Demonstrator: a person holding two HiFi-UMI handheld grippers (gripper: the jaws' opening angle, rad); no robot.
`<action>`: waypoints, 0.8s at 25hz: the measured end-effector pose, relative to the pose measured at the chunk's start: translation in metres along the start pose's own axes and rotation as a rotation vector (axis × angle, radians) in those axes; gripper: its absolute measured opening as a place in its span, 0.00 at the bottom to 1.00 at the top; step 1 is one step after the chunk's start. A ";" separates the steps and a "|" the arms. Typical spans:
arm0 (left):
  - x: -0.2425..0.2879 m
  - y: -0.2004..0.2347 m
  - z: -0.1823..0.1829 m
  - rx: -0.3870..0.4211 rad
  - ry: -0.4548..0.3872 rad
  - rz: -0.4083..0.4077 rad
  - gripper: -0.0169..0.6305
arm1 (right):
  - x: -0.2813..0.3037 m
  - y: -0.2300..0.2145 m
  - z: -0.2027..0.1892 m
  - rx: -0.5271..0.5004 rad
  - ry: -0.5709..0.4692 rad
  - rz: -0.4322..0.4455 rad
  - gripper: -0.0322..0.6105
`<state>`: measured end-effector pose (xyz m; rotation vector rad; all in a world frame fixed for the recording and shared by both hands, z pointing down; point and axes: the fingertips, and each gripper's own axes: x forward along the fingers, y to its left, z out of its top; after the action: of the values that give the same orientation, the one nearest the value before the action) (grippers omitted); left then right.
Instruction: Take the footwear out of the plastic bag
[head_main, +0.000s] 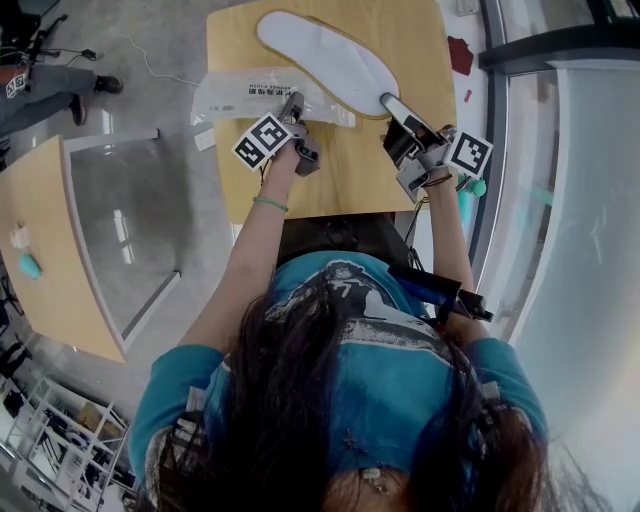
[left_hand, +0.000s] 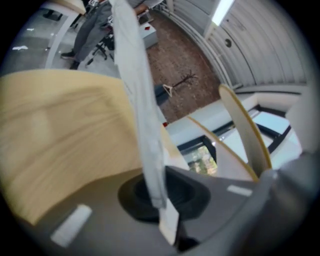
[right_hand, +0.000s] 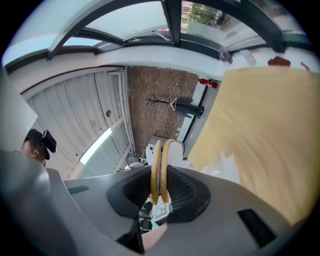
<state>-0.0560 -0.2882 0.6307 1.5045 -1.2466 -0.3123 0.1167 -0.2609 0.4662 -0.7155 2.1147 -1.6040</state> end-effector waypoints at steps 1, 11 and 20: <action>0.004 -0.002 -0.005 -0.023 0.006 -0.003 0.02 | 0.006 -0.003 -0.007 0.046 0.004 0.012 0.18; 0.016 -0.001 -0.027 -0.099 0.082 -0.009 0.03 | 0.015 -0.075 -0.063 0.275 0.048 -0.202 0.18; 0.017 -0.002 -0.035 -0.241 0.176 -0.076 0.18 | -0.004 -0.124 -0.063 0.468 -0.011 -0.296 0.18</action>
<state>-0.0218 -0.2823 0.6492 1.3430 -0.9782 -0.3585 0.1028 -0.2373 0.6028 -0.8929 1.5800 -2.1393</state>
